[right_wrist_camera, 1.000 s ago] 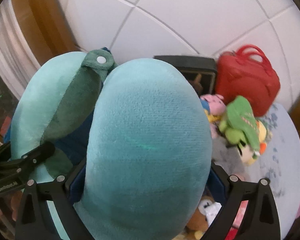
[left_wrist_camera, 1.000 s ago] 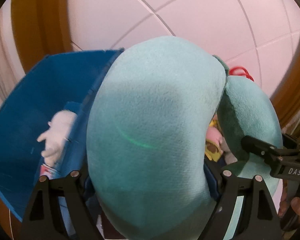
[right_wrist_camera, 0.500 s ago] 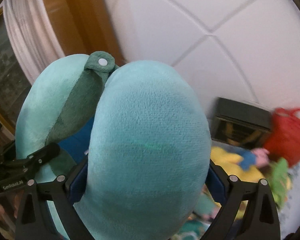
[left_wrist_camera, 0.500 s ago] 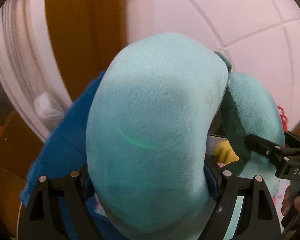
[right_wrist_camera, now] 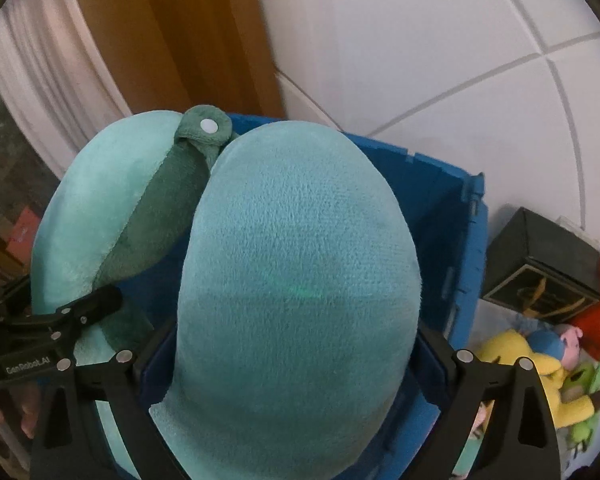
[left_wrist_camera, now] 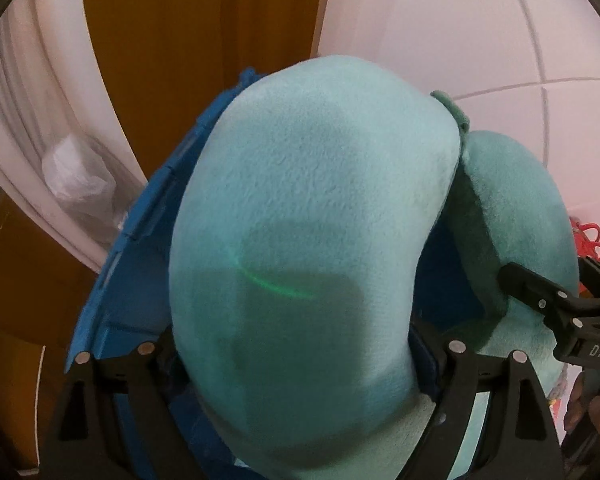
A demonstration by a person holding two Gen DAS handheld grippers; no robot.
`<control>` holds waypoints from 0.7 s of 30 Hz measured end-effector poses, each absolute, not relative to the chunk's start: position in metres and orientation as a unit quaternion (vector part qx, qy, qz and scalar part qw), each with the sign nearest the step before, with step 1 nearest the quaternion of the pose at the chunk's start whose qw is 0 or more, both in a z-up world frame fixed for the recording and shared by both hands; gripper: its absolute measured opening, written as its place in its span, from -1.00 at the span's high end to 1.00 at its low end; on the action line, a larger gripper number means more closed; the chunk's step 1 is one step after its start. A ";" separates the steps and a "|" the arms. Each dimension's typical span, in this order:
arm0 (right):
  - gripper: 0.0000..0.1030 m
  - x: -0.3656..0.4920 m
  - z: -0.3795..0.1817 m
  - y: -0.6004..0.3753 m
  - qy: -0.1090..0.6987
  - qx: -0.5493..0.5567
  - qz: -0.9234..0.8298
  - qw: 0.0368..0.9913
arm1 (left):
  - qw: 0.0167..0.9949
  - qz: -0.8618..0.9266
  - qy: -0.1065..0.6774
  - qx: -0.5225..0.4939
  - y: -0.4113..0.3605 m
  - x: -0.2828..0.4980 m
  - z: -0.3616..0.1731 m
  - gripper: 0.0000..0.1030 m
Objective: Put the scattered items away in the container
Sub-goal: 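Lift the teal neck pillow with both grippers and carry it over the crate, then open both grippers to drop the neck pillow into the crate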
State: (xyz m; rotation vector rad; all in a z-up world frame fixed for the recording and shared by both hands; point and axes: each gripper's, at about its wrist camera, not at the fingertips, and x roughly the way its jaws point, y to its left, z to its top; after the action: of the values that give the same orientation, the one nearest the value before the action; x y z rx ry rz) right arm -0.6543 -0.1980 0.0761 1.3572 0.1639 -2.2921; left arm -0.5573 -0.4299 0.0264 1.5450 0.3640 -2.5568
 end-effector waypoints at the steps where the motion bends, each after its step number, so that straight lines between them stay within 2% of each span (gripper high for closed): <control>1: -0.89 -0.659 0.072 -0.200 0.061 0.497 -0.835 0.229 | 0.066 -0.844 0.126 0.517 -0.433 -0.565 0.022 -0.74; 4: -0.98 -0.673 0.058 -0.202 0.060 0.508 -0.831 0.217 | 0.066 -0.832 0.132 0.534 -0.439 -0.579 0.007 -0.75; 10: -0.99 -0.683 0.041 -0.202 0.084 0.508 -0.835 0.195 | 0.068 -0.823 0.089 0.557 -0.437 -0.595 -0.010 -0.75; 14: -0.99 -0.675 0.046 -0.203 0.091 0.504 -0.837 0.193 | 0.084 -0.833 0.050 0.544 -0.426 -0.592 -0.002 -0.77; 21: -0.99 -0.666 0.053 -0.210 0.100 0.503 -0.836 0.194 | 0.087 -0.835 0.046 0.542 -0.421 -0.583 0.008 -0.77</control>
State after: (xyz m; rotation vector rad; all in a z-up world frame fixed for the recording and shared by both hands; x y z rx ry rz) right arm -0.6660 -0.2100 0.0525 1.4089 0.2810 -2.3451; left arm -0.5827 -0.4205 0.0082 1.6146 0.1385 -2.4866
